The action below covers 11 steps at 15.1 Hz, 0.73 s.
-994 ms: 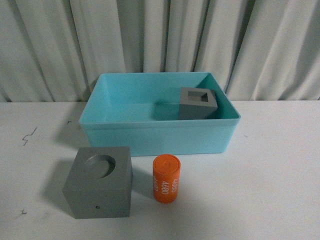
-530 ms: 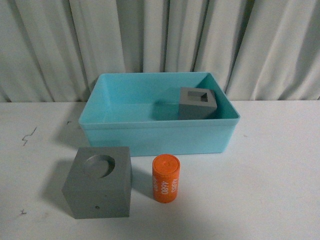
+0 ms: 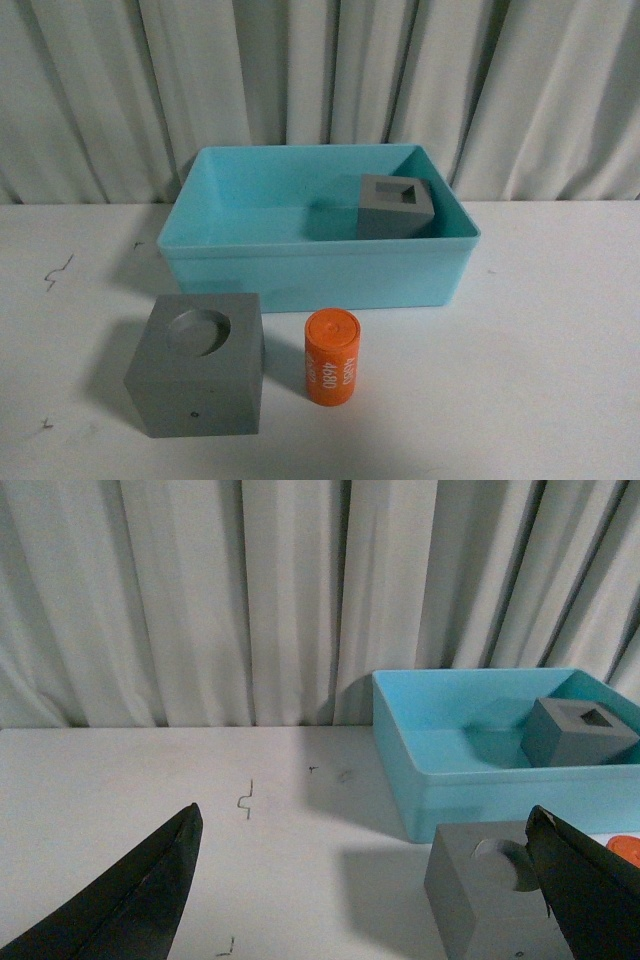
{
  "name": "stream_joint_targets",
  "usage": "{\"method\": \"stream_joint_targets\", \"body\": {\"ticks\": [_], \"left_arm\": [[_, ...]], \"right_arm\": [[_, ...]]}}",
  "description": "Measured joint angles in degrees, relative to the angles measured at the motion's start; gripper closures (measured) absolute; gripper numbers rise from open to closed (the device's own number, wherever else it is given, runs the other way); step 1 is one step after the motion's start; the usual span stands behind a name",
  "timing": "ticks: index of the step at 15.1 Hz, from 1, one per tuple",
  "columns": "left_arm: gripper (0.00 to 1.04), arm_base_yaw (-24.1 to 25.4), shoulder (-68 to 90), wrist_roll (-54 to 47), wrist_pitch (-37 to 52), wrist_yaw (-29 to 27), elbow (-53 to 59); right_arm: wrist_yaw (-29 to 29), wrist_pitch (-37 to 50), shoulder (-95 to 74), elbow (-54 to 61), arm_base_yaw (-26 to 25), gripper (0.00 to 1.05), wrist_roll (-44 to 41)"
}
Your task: Place gray and orange parts in blue box
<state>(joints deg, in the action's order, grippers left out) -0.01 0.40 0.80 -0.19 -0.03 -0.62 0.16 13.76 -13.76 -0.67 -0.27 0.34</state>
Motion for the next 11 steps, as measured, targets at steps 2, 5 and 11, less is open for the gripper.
{"method": "stream_joint_targets", "body": {"ticks": [2,5,11], "left_arm": [[0.07,0.0,0.0,0.0,0.0,0.0,0.0],[0.07,0.0,0.0,0.0,0.0,0.0,0.0],[0.07,0.0,0.0,0.0,0.0,0.0,0.0]], "right_arm": [[0.0,-1.9,2.1,0.0,0.0,1.03,0.0],[0.0,-9.0,7.1,-0.1,0.0,1.03,0.0],[0.0,-13.9,13.6,0.0,0.0,0.8,0.0]]}}
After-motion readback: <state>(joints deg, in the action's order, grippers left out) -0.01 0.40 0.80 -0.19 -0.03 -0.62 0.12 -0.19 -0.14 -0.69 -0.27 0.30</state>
